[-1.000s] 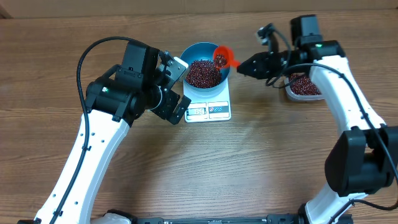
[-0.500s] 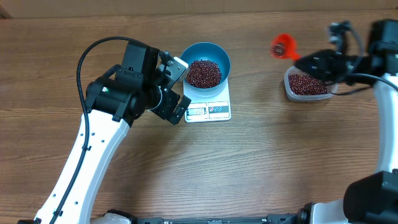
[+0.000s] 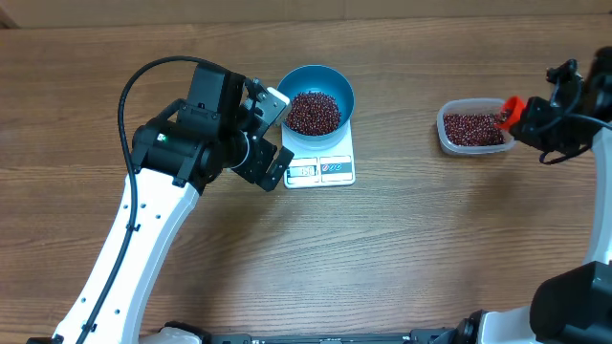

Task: Scoop item into bowl and weigh 150g on scale
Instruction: 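Carry the red cup right with the right gripper to the plastic container, then lower the red cup into the container and open the right gripper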

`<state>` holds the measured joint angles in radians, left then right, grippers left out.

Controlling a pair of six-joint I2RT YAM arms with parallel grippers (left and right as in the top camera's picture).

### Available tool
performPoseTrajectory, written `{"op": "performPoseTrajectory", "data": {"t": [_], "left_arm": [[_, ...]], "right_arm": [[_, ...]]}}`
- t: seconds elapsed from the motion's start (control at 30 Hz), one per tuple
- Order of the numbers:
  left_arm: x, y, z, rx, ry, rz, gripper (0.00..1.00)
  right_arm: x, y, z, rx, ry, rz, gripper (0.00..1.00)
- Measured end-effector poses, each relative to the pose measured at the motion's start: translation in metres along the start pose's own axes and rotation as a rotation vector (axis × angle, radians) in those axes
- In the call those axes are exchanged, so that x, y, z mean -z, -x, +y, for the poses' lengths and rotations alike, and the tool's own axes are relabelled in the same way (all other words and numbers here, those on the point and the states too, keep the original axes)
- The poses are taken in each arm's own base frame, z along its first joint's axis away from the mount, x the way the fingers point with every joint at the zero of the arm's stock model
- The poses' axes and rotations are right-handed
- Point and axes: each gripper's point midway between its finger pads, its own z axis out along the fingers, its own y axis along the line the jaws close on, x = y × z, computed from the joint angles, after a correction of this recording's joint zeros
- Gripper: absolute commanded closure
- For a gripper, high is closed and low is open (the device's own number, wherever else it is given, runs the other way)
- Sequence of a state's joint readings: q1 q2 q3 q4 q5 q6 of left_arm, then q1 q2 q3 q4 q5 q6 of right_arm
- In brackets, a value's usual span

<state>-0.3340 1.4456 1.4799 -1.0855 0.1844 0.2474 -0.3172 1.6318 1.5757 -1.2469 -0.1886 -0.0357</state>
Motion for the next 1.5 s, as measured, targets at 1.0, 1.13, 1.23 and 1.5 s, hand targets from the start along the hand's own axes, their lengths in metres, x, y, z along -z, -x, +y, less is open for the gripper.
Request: {"op": "performPoseTrajectory", "data": {"t": [1.0, 1.13, 1.23, 1.5], "left_arm": [[0.000, 0.000, 0.000, 0.000, 0.000, 0.000, 0.00], [0.000, 0.000, 0.000, 0.000, 0.000, 0.000, 0.00], [0.000, 0.000, 0.000, 0.000, 0.000, 0.000, 0.00], [0.000, 0.000, 0.000, 0.000, 0.000, 0.000, 0.00]], "right_arm": [[-0.001, -0.003, 0.005, 0.122, -0.358, -0.017, 0.96], [-0.003, -0.004, 0.012, 0.121, -0.311, -0.014, 0.96], [-0.007, -0.003, 0.026, 0.120, -0.231, -0.019, 0.96], [-0.032, -0.001, 0.049, 0.029, -0.001, -0.029, 0.96]]}}
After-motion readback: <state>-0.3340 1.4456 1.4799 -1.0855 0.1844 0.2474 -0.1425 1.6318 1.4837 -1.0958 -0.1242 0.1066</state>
